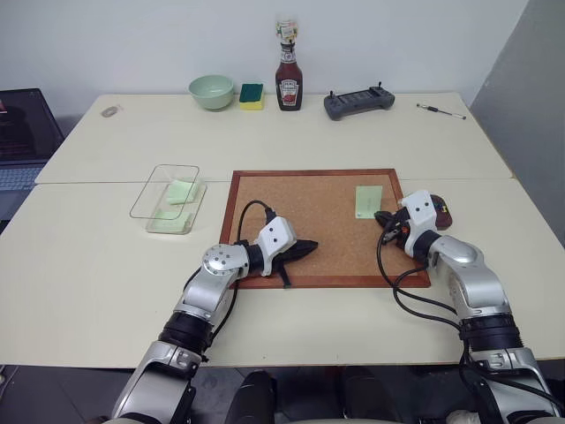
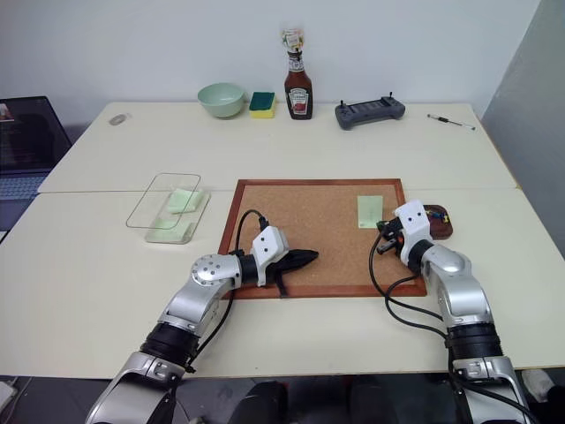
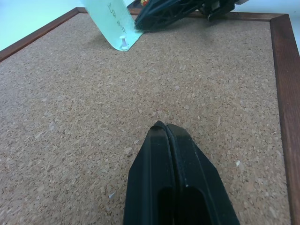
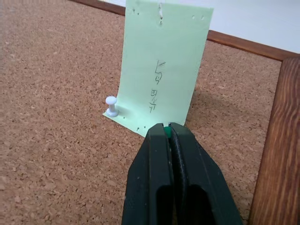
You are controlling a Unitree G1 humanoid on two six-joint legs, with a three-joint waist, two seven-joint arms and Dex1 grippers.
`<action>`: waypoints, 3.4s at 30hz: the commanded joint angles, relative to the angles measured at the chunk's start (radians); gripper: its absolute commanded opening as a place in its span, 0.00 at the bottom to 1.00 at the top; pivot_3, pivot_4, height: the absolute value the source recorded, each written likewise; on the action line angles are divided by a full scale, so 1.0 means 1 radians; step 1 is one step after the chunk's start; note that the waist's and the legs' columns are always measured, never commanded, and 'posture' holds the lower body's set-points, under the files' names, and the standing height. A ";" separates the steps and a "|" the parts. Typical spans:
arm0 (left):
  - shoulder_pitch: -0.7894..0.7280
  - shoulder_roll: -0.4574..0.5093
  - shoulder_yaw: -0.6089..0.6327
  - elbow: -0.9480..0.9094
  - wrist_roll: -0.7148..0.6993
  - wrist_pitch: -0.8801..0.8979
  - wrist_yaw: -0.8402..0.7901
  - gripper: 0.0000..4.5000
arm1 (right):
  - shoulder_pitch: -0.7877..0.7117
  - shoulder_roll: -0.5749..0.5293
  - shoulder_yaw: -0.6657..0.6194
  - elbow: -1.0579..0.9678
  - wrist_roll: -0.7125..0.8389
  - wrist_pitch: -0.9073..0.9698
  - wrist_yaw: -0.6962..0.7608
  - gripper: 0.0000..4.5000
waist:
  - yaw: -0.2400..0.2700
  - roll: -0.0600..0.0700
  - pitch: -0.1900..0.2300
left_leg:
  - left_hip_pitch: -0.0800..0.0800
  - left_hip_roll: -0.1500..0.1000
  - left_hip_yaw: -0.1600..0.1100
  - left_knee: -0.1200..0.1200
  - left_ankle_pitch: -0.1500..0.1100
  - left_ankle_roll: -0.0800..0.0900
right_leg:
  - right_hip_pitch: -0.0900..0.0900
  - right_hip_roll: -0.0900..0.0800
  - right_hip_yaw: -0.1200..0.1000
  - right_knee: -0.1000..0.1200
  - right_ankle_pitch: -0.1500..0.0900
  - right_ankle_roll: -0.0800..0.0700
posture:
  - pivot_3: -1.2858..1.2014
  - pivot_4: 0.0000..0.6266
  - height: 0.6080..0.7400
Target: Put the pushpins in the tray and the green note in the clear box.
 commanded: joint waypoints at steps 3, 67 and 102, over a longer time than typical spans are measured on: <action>0.025 0.016 -0.016 0.020 0.027 0.021 0.007 0.00 | -0.012 0.001 -0.044 -0.091 0.045 0.002 -0.006 0.00 | -0.001 0.000 0.000 | 0.000 0.000 0.000 0.000 0.000 0.000 | 0.000 0.000 0.000 0.000 0.000 0.000 | 0.52 0.24 1.00; 0.016 0.014 -0.018 0.038 0.027 0.007 0.013 0.00 | 0.057 -0.093 -0.049 -0.217 0.053 0.060 0.041 0.94 | -0.003 0.000 0.000 | 0.000 0.000 0.000 0.000 0.000 0.000 | 0.001 0.000 0.000 0.000 0.000 0.000 | 0.52 0.24 1.00; 0.021 0.019 -0.025 0.026 0.028 0.005 0.017 0.00 | -0.100 0.025 0.070 0.099 -0.038 -0.082 0.047 0.02 | -0.003 0.000 0.000 | 0.000 0.000 0.000 0.000 0.000 0.000 | 0.001 0.000 0.000 0.000 0.000 0.000 | 0.52 0.24 1.00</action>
